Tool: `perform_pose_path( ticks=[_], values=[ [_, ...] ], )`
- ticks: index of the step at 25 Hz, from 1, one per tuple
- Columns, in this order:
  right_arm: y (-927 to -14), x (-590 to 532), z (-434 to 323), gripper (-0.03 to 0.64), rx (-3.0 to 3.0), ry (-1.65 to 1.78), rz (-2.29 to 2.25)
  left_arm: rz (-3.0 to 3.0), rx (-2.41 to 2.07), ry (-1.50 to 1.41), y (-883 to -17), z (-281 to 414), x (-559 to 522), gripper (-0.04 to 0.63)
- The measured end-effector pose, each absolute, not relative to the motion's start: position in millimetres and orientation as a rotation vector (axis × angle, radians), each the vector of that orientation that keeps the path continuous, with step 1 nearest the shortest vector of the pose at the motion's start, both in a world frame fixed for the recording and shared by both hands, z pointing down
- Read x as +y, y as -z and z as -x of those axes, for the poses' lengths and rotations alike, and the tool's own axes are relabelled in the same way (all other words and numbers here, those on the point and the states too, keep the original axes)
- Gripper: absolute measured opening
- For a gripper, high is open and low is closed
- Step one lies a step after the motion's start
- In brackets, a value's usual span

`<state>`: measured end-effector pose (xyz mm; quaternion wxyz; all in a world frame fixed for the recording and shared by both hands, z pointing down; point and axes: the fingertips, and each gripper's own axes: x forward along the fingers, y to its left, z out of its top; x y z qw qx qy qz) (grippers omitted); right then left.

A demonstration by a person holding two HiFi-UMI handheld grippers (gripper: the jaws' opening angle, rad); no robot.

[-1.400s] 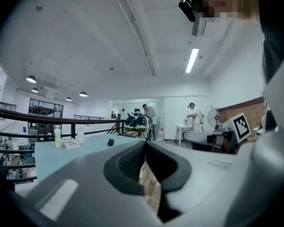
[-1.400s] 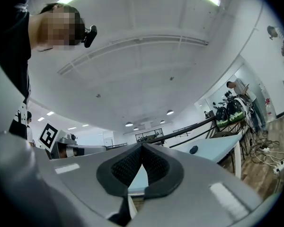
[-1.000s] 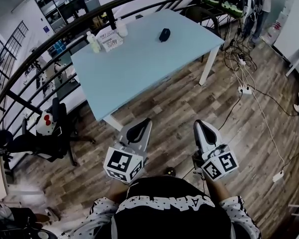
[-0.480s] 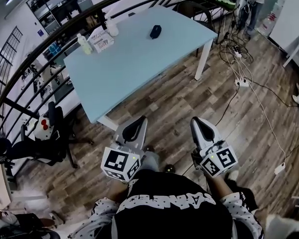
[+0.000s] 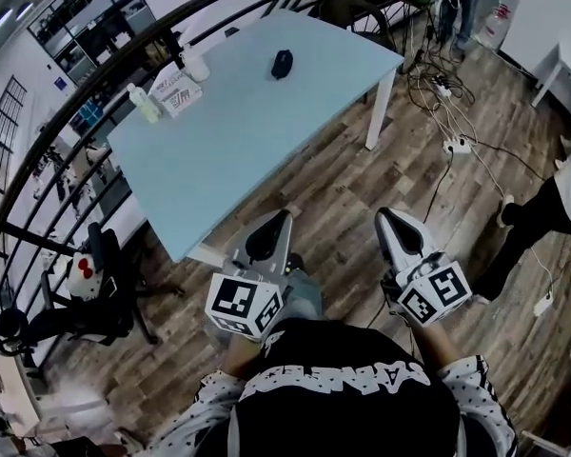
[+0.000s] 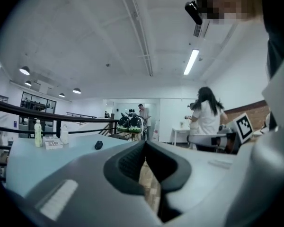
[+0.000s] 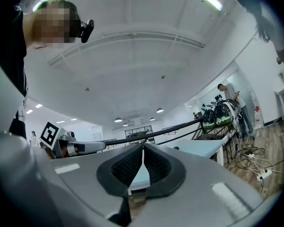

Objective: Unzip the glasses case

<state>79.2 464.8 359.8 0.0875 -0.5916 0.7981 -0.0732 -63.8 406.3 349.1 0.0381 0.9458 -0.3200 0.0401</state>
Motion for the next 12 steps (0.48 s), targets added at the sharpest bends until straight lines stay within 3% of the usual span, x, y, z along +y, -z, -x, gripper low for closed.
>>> perform_pose_path(
  ticks=[12],
  values=[
    [-386,359,-89,-0.005,2.379,0.314,1.793,-2.819,-1.015,-0.14,-381,66,293,0.0]
  ],
)
